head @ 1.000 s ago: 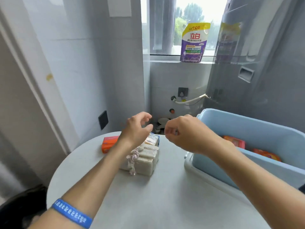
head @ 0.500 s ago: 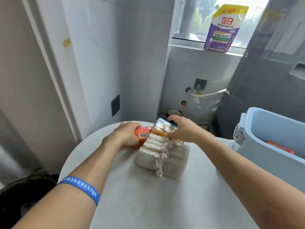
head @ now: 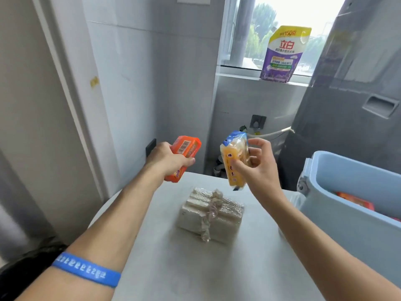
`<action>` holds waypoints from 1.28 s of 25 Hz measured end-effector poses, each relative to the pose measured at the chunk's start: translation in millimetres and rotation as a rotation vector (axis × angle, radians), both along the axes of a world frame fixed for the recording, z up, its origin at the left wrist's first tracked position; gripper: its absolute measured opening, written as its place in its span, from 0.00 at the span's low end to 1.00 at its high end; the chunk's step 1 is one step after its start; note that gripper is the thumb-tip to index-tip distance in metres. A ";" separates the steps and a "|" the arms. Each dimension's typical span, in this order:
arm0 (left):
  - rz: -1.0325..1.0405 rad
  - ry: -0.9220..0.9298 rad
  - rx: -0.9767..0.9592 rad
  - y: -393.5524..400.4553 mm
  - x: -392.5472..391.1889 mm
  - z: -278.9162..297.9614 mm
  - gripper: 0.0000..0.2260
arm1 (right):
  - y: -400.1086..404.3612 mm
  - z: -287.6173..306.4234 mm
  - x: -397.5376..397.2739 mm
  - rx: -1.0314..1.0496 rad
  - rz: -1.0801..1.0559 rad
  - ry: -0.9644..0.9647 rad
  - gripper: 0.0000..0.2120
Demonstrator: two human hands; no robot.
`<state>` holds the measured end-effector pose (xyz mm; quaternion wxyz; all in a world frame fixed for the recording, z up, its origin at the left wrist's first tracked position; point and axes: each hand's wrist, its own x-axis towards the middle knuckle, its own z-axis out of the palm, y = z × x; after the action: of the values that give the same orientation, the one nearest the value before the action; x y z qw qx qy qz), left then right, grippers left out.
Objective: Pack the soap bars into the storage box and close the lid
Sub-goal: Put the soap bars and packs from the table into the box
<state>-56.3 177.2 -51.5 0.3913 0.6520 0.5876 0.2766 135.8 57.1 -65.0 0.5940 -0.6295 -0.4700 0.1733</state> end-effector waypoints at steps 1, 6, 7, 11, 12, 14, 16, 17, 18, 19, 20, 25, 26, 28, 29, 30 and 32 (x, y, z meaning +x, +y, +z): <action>-0.061 -0.258 -0.129 -10.2 8.7 11.3 0.26 | -13.1 14.7 2.5 0.046 0.063 0.161 0.24; -0.609 -0.770 -0.654 -82.6 87.5 54.2 0.23 | -108.0 45.8 31.6 -0.096 0.272 0.773 0.24; -0.686 -0.807 -0.672 -99.2 106.0 60.5 0.21 | -131.2 50.8 43.6 -0.120 0.272 0.840 0.25; -0.637 -0.769 -0.612 -154.0 174.4 76.2 0.14 | -203.7 77.0 108.0 -0.082 0.179 0.914 0.30; -0.568 -0.740 -0.561 -163.3 190.3 76.8 0.14 | -215.2 82.7 125.0 -0.073 0.112 0.902 0.30; -0.440 -0.662 -0.420 -175.9 217.0 73.4 0.14 | -228.3 89.3 154.5 -0.107 -0.065 0.843 0.25; -0.363 -0.447 -0.145 -181.0 236.8 64.1 0.11 | -232.0 91.0 179.3 -0.203 -0.259 0.667 0.21; -0.357 -0.262 0.054 -180.6 243.2 59.4 0.11 | -230.0 89.3 191.5 -0.250 -0.343 0.554 0.20; -0.365 -0.068 0.235 -178.5 248.2 55.7 0.13 | -225.4 87.3 201.4 -0.279 -0.413 0.444 0.19; -0.380 0.081 0.370 -178.0 253.9 53.2 0.14 | -220.8 85.1 210.3 -0.293 -0.472 0.333 0.20; -0.405 0.178 0.443 -177.2 260.5 51.3 0.14 | -217.6 83.0 217.8 -0.304 -0.520 0.217 0.20; -0.502 0.359 0.421 -164.1 286.1 31.4 0.20 | -204.3 62.9 232.8 -0.591 -0.485 -0.297 0.19; -0.510 0.355 0.369 -161.3 287.6 30.2 0.22 | -201.4 61.5 234.3 -0.624 -0.457 -0.329 0.18; -0.526 0.391 0.323 -157.8 290.2 27.3 0.20 | -198.4 63.8 238.7 -0.642 -0.404 -0.320 0.17; -0.537 0.438 0.337 -157.3 290.8 25.9 0.17 | -198.3 66.4 241.5 -0.652 -0.372 -0.307 0.17; -0.542 0.497 0.386 -158.0 291.8 24.1 0.12 | -199.4 68.8 244.2 -0.674 -0.332 -0.297 0.18; -0.522 0.611 0.566 -163.8 290.8 25.2 0.02 | -202.2 71.3 247.5 -0.725 -0.252 -0.291 0.18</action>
<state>234.5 13.4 -26.3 0.0645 0.9096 0.3943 0.1141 383.2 -145.1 6.3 0.2776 -0.8685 -0.3770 0.1626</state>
